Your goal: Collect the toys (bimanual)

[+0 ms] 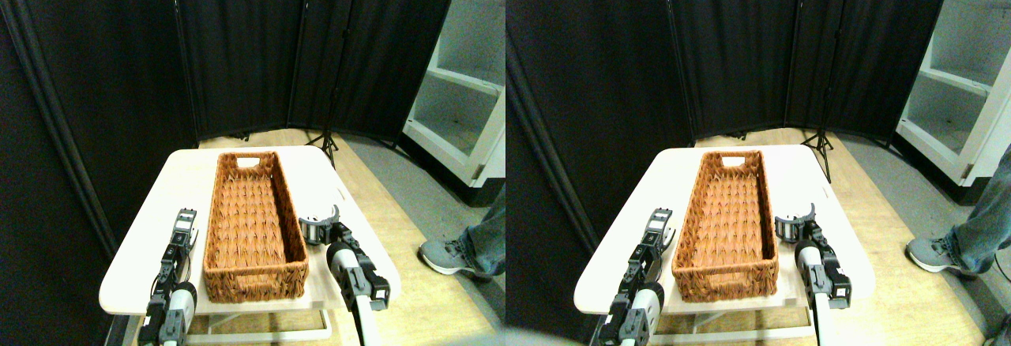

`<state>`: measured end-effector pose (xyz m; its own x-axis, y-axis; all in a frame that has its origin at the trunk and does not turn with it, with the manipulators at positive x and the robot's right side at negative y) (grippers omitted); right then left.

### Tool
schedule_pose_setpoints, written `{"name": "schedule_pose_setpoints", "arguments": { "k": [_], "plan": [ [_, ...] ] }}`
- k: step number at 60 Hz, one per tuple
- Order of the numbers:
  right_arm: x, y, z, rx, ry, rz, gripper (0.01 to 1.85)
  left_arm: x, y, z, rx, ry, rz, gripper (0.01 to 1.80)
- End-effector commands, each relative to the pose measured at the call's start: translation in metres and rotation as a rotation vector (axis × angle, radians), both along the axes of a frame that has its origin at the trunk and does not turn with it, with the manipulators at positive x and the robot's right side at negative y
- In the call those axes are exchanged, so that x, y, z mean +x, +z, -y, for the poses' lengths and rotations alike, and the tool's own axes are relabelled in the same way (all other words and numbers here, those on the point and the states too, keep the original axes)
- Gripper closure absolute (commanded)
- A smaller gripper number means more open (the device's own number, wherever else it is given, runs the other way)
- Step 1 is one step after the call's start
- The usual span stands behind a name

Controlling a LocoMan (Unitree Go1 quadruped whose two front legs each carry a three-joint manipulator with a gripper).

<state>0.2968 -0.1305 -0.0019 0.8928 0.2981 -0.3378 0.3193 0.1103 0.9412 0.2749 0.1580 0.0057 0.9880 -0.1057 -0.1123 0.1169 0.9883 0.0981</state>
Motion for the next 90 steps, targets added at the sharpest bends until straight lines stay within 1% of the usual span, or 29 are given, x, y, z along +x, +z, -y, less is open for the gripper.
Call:
{"name": "schedule_pose_setpoints", "arguments": {
  "k": [1, 6, 11, 18, 23, 33, 35, 36, 37, 39, 40, 43, 47, 55, 61, 63, 64, 66, 67, 68, 69, 70, 71, 72, 75, 80, 82, 90],
  "plan": [
    [0.002, -0.006, -0.002, -0.017, 0.004, -0.005, 0.86, 0.002, 0.006, 0.002, 0.002, -0.006, 0.037, 1.5],
    [0.003, -0.014, -0.001, -0.013, -0.003, -0.015, 0.86, 0.001, 0.007, 0.002, 0.005, -0.011, 0.037, 1.5],
    [0.004, -0.022, 0.0, -0.006, -0.03, -0.053, 0.94, 0.001, 0.007, 0.002, 0.002, -0.006, 0.038, 1.51],
    [0.007, -0.032, 0.001, 0.005, -0.064, -0.08, 1.03, 0.001, 0.007, 0.003, -0.001, -0.004, 0.04, 1.52],
    [0.008, -0.038, 0.001, 0.0, -0.084, -0.082, 1.18, 0.001, 0.006, 0.002, -0.011, 0.003, 0.035, 1.52],
    [0.009, -0.038, 0.001, 0.01, -0.113, -0.068, 1.33, 0.001, 0.006, 0.002, -0.009, -0.013, 0.039, 1.53],
    [0.009, -0.036, 0.0, 0.013, -0.123, -0.066, 1.45, 0.001, 0.005, 0.001, -0.01, -0.013, 0.041, 1.53],
    [0.009, -0.036, 0.0, 0.013, -0.123, -0.066, 1.45, 0.001, 0.005, 0.001, -0.01, -0.013, 0.041, 1.53],
    [0.009, -0.036, 0.0, 0.009, -0.127, -0.064, 1.49, 0.002, 0.005, 0.001, -0.01, -0.013, 0.041, 1.53],
    [0.009, -0.034, -0.001, -0.017, -0.149, -0.057, 1.71, 0.001, 0.005, 0.001, -0.007, -0.008, 0.041, 1.53],
    [0.009, -0.033, -0.001, -0.015, -0.16, -0.058, 1.77, 0.001, 0.005, 0.001, -0.008, -0.007, 0.041, 1.54],
    [0.008, -0.031, -0.001, -0.033, -0.168, -0.05, 1.84, 0.001, 0.006, 0.001, -0.006, -0.007, 0.041, 1.54],
    [0.008, -0.028, -0.002, -0.043, -0.18, -0.05, 1.85, 0.001, 0.006, 0.001, -0.001, -0.008, 0.041, 1.53],
    [0.007, -0.018, -0.001, -0.064, -0.172, -0.013, 1.85, 0.001, 0.005, -0.002, 0.003, -0.002, 0.044, 1.54],
    [0.006, 0.005, -0.002, -0.1, -0.137, 0.052, 1.85, 0.002, 0.003, -0.005, -0.011, -0.008, 0.051, 1.59],
    [0.007, 0.008, -0.002, -0.106, -0.132, 0.057, 1.85, 0.002, 0.003, -0.005, -0.01, -0.006, 0.05, 1.6],
    [0.007, 0.017, -0.002, -0.132, -0.107, 0.082, 1.85, 0.002, 0.003, -0.005, -0.009, -0.002, 0.049, 1.6],
    [0.008, 0.021, -0.003, -0.128, -0.092, 0.097, 1.85, 0.002, 0.002, -0.006, -0.009, -0.003, 0.049, 1.6],
    [0.009, 0.025, -0.003, -0.158, -0.085, 0.116, 1.85, 0.003, 0.002, -0.006, -0.007, -0.004, 0.051, 1.6],
    [0.009, 0.025, -0.003, -0.158, -0.085, 0.116, 1.85, 0.003, 0.002, -0.006, -0.007, -0.004, 0.051, 1.6],
    [0.01, 0.029, -0.003, -0.192, -0.07, 0.139, 1.85, 0.003, 0.001, -0.007, -0.005, -0.003, 0.052, 1.6],
    [0.011, 0.035, -0.004, -0.242, -0.041, 0.179, 1.85, 0.003, 0.001, -0.007, -0.004, -0.002, 0.054, 1.6],
    [0.011, 0.035, -0.004, -0.242, -0.041, 0.179, 1.85, 0.003, 0.001, -0.007, -0.004, -0.002, 0.054, 1.6],
    [0.012, 0.039, -0.004, -0.275, -0.031, 0.201, 1.84, 0.002, 0.001, -0.007, -0.004, -0.002, 0.054, 1.6],
    [0.013, 0.05, -0.004, -0.339, -0.015, 0.23, 1.85, 0.002, 0.001, -0.008, -0.009, -0.004, 0.058, 1.6],
    [0.015, 0.061, -0.006, -0.357, -0.008, 0.249, 1.85, 0.001, 0.001, -0.009, -0.009, -0.003, 0.064, 1.6],
    [0.017, 0.067, -0.006, -0.384, 0.015, 0.267, 1.85, -0.001, 0.002, -0.009, -0.012, 0.003, 0.066, 1.61],
    [0.019, 0.079, -0.013, -0.36, 0.024, 0.271, 1.85, -0.002, 0.003, -0.011, -0.006, 0.011, 0.074, 1.62]
  ]
}}
